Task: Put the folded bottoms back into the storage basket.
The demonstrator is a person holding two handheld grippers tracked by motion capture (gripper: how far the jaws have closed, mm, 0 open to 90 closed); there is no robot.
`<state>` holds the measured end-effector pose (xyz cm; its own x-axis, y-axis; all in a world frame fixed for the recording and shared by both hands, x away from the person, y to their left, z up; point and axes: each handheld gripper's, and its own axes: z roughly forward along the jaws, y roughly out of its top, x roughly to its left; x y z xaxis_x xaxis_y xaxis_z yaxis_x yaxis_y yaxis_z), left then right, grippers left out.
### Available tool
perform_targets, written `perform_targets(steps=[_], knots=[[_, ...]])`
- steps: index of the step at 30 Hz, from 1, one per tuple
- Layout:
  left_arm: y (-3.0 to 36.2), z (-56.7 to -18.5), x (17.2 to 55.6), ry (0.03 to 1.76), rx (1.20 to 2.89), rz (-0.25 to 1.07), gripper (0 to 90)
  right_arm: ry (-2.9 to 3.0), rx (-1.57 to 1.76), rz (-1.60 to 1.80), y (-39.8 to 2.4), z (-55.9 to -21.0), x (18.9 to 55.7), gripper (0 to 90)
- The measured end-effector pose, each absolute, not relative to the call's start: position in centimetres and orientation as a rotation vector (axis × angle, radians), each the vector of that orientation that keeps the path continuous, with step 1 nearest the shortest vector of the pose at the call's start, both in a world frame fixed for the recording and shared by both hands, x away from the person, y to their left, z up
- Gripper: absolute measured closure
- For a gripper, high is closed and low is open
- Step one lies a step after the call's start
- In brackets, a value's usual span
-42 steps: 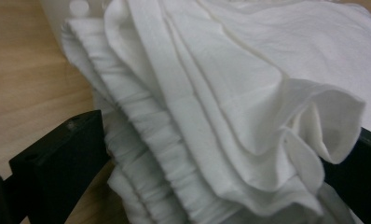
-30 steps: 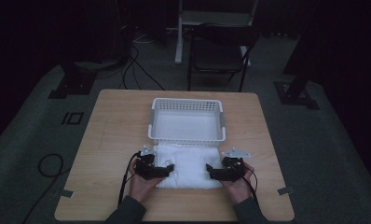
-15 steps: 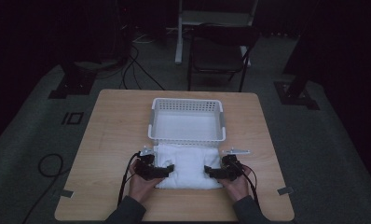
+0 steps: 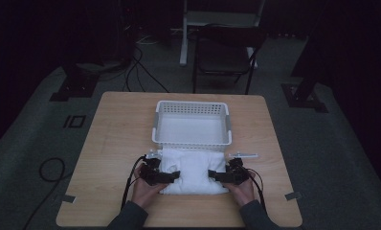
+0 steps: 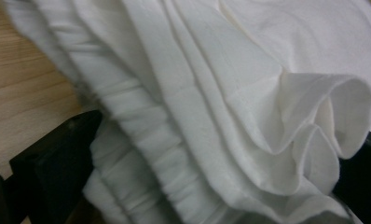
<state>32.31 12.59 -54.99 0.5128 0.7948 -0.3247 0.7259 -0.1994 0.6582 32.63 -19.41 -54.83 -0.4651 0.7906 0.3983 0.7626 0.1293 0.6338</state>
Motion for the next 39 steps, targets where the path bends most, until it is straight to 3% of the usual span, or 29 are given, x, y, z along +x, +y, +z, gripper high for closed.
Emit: perform_targets(steps=[4, 10, 14, 39], knots=[[12.5, -54.6, 32.5, 1.243, 1.983, 0.065, 7.5, 2.364, 1.640, 1.366, -19.4, -55.1, 33.0, 36.3], [13.1, -54.8, 32.5, 1.226, 1.924, -0.052, 31.1, 2.377, 1.661, 1.422, -19.7, -55.3, 33.5, 53.7], [13.3, -54.3, 31.9, 1.189, 1.923, -0.010, 45.1, 2.329, 1.529, 1.418, -19.1, -54.7, 32.5, 65.6], [13.6, -52.2, 29.6, 1.102, 1.884, 0.082, 52.4, 2.268, 1.311, 1.433, -19.0, -52.7, 30.0, 68.2]])
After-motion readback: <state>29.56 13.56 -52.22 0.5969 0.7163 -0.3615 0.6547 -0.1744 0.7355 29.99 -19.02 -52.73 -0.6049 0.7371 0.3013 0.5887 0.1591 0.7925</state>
